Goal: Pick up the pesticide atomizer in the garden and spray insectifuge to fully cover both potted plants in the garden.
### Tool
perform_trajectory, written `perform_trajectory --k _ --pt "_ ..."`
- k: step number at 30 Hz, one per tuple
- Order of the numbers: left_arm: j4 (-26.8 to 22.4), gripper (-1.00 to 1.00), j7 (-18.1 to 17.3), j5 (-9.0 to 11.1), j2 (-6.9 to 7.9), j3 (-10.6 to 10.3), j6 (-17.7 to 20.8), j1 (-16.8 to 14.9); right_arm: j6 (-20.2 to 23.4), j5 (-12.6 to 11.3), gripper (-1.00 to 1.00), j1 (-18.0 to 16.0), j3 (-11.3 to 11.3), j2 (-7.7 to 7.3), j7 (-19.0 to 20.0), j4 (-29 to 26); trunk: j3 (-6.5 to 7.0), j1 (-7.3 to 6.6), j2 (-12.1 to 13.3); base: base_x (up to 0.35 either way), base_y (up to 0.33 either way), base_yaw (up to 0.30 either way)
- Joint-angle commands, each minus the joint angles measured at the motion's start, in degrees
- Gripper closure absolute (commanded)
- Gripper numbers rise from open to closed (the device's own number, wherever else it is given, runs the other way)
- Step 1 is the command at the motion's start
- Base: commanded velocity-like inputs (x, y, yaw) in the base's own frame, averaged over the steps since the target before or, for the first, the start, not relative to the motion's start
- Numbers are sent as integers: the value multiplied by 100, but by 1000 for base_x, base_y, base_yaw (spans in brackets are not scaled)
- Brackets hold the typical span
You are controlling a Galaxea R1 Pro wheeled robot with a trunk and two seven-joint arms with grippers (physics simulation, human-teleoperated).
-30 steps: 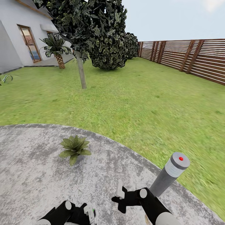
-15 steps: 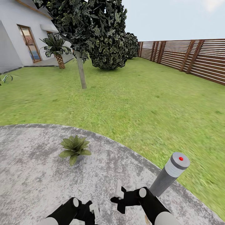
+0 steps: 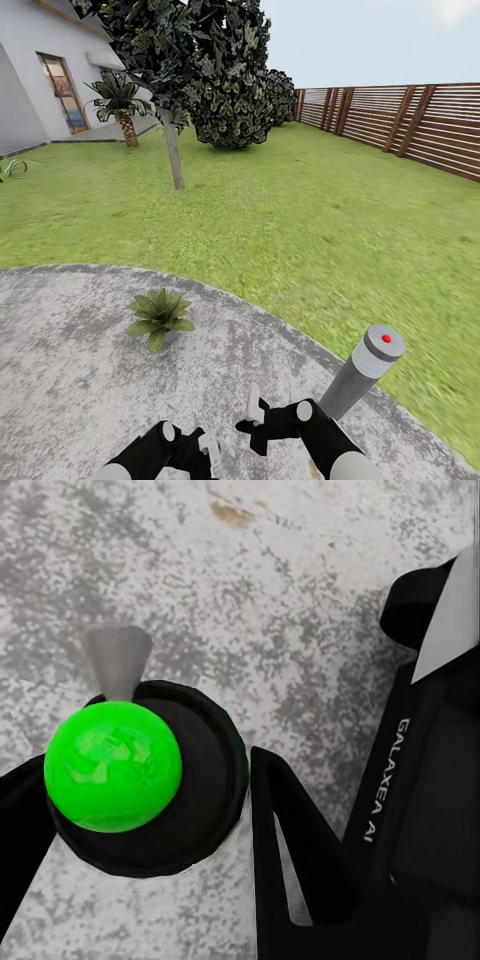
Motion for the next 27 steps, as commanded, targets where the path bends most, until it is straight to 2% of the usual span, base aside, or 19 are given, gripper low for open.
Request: perform_trajectory --k 1,12,17,27 --pt "-9 100 -10 -60 -26 5 -28 -1 -24 46 100 -3 -48 9 30 -5 -5 0 -2 0 0 0" --pt "-18 100 131 -44 -153 22 -37 -1 -24 46 100 -3 -53 9 30 -3 -5 0 -2 0 0 0" --pt "-18 100 118 226 -188 23 -48 -5 -24 46 100 -3 -52 9 30 -4 -5 0 -2 0 0 0" --pt "-10 100 98 359 -194 23 -80 -9 -24 46 100 -3 -50 9 30 -2 -5 0 -2 0 0 0"
